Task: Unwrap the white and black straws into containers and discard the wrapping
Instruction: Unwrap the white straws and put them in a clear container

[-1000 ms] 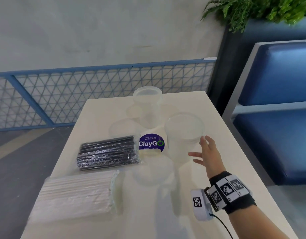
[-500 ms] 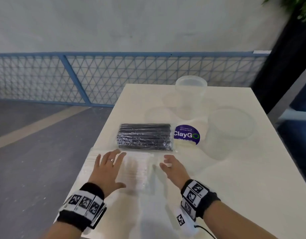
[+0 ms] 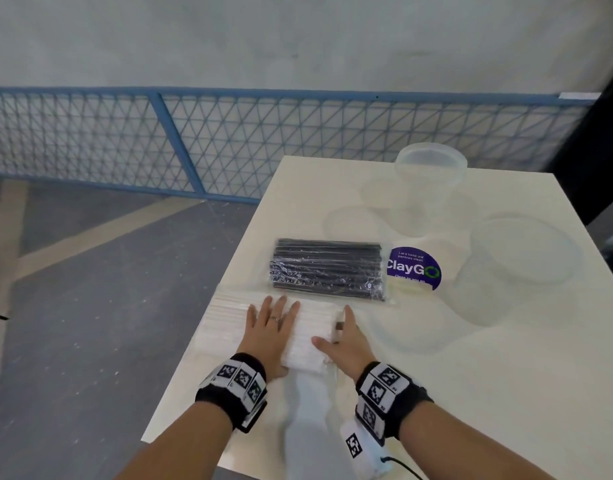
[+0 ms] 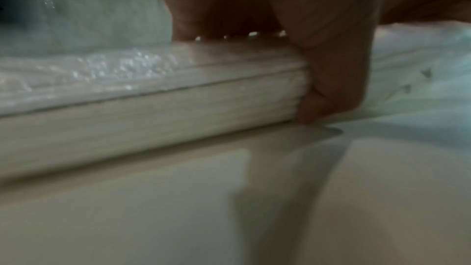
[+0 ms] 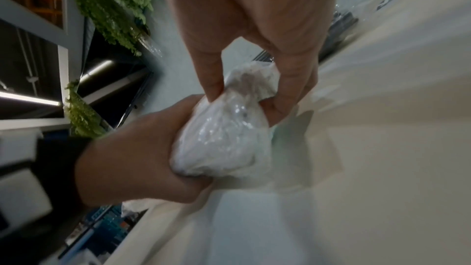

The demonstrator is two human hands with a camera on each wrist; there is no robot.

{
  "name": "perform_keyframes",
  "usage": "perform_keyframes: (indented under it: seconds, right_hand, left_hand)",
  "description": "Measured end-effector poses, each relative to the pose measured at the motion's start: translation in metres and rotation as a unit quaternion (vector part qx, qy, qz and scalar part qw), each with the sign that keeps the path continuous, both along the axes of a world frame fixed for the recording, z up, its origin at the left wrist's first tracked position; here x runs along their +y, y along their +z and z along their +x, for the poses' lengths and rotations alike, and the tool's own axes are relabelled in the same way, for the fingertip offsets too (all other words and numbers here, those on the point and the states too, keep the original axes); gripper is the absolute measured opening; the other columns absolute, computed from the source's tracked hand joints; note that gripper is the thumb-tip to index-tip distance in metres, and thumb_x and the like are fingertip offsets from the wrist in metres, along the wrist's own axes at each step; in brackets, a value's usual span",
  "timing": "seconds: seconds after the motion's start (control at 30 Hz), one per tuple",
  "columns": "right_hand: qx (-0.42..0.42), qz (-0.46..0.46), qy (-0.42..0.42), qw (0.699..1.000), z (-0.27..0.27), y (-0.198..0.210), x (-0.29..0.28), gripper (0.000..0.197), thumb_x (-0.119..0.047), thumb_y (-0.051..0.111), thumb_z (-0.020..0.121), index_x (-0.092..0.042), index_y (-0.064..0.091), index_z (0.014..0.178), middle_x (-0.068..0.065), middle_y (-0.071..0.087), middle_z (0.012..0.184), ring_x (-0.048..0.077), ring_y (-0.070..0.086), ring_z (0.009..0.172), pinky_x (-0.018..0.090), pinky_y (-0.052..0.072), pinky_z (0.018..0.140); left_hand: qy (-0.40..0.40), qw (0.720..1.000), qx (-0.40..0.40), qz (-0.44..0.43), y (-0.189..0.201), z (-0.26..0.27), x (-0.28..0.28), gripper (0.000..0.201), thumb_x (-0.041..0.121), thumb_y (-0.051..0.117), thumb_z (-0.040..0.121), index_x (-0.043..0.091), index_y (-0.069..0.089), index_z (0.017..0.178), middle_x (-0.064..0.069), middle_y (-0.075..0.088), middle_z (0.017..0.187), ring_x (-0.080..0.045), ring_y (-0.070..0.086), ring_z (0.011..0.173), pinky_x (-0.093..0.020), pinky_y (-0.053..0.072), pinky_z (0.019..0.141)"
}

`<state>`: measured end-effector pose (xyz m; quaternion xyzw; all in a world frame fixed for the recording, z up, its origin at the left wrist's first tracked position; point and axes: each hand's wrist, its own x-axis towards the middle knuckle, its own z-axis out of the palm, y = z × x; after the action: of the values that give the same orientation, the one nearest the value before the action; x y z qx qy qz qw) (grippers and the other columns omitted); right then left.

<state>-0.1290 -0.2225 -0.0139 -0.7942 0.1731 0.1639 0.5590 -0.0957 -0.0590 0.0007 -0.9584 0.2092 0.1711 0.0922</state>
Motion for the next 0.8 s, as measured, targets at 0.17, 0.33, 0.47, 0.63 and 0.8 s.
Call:
perform_keyframes:
  seconds: [0.17,0.33,0.47,0.63,0.8]
  right_hand:
    - [-0.019,0.029,-0.019,0.999,-0.004,-0.001,-0.003,0.095,-0.024,0.072,0.077,-0.018,0.009,0.147,0.011,0.050,0.130,0.026,0.060,0.104,0.040,0.053,0.088]
    - [-0.036,0.043,-0.016,0.998,-0.004,0.018,-0.014,0.069,-0.036,0.062,0.085,-0.018,0.027,0.143,0.007,0.050,0.125,0.023,0.057,0.108,0.037,0.050,0.093]
    - [-0.105,0.105,-0.055,0.987,-0.007,0.040,-0.028,0.058,-0.042,0.052,0.090,-0.026,0.030,0.141,0.005,0.044,0.125,0.020,0.053,0.112,0.036,0.049,0.093]
    - [-0.228,0.125,-0.079,0.962,-0.010,0.056,-0.048,0.063,-0.046,0.053,0.087,-0.040,0.022,0.142,-0.004,0.037,0.131,0.007,0.048,0.116,0.030,0.041,0.102]
    - [-0.238,0.151,-0.021,0.959,-0.015,0.069,-0.061,0.057,-0.047,0.053,0.086,-0.039,0.028,0.137,-0.021,0.051,0.130,-0.007,0.051,0.115,0.008,0.044,0.086]
  left_hand:
    - [-0.041,0.998,-0.037,-0.018,-0.004,-0.003,0.003,0.128,0.049,0.088,0.021,0.012,0.037,0.133,-0.014,0.060,0.126,-0.038,0.058,0.115,-0.055,0.046,0.090]
    - [-0.060,0.993,-0.033,-0.094,0.016,0.008,-0.005,0.080,0.027,0.066,0.075,0.019,0.025,0.144,-0.005,0.037,0.147,-0.026,0.037,0.133,-0.036,0.028,0.111]
    - [-0.032,0.979,-0.060,-0.193,0.050,0.009,-0.019,0.071,0.030,0.065,0.071,0.025,0.038,0.137,0.003,0.052,0.131,-0.021,0.054,0.115,-0.030,0.043,0.091]
    - [0.062,0.864,-0.041,-0.498,0.103,0.007,-0.031,0.060,0.048,0.064,0.051,0.031,0.062,0.109,0.013,0.069,0.091,-0.003,0.064,0.082,-0.012,0.044,0.067]
    - [0.153,0.720,0.059,-0.674,0.114,0.007,-0.064,0.035,0.018,0.080,0.059,0.028,0.061,0.087,0.009,0.070,0.086,-0.003,0.068,0.077,-0.022,0.056,0.068]
